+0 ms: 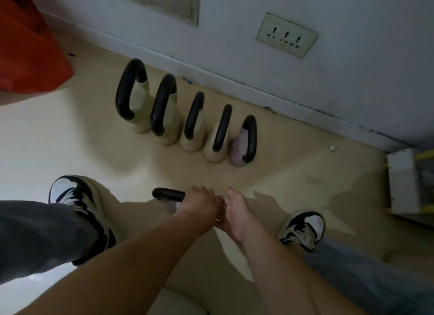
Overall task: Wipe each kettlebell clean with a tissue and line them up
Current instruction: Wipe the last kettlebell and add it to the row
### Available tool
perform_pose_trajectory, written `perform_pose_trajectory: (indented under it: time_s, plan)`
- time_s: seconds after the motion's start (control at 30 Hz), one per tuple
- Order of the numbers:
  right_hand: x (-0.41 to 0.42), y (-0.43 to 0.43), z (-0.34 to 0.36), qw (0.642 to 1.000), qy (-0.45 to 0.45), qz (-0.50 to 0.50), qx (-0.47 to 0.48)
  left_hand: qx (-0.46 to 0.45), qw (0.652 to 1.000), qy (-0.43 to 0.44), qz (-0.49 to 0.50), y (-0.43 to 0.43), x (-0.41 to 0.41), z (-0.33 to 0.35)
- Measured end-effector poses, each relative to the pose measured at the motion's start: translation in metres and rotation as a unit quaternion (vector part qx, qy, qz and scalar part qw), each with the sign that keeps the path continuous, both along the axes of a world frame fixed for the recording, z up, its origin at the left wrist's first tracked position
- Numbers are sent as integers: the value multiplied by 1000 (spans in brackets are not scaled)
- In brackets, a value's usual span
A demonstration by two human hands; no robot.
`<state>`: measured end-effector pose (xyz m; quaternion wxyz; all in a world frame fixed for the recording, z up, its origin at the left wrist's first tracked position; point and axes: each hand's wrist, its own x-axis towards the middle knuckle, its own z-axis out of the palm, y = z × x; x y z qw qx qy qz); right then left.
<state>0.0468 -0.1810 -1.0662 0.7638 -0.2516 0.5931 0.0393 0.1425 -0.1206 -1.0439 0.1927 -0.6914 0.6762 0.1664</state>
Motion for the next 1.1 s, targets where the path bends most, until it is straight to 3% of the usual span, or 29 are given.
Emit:
perform_pose_trajectory:
  time_s: [0.1, 0.23, 0.43, 0.53, 0.63, 0.77, 0.83, 0.97, 1.03, 1.1]
  plan:
    - [9, -4, 7, 999, 29, 41, -5, -132, 983, 108, -67, 37, 44, -14]
    - [12, -1, 4, 997, 37, 59, -15, -270, 950, 156, 9, 99, 105, -34]
    - [11, 0, -8, 1000, 13, -1, 5, -238, 957, 112, 126, 74, 60, -25]
    - [6, -3, -10, 999, -7, -38, 34, -118, 988, 37, 92, 41, 16, -7]
    - [-1, -4, -11, 993, -54, -76, 68, 0, 997, -38, 69, 8, -9, -3]
    - [-2, -3, -14, 989, -76, -97, 76, 45, 991, -115, -52, -7, -20, -7]
    - [4, -2, -15, 991, -64, -96, 69, 24, 992, -91, -87, -2, -13, -7]
    - [22, -1, -14, 999, 11, -35, -9, -135, 983, 103, -73, 32, 29, -11]
    - [30, 5, -14, 998, 41, 21, -44, -181, 973, 140, 14, 64, 59, -18]
    - [36, 9, -17, 992, 67, 68, -81, -180, 961, 130, 167, 96, 84, -23]
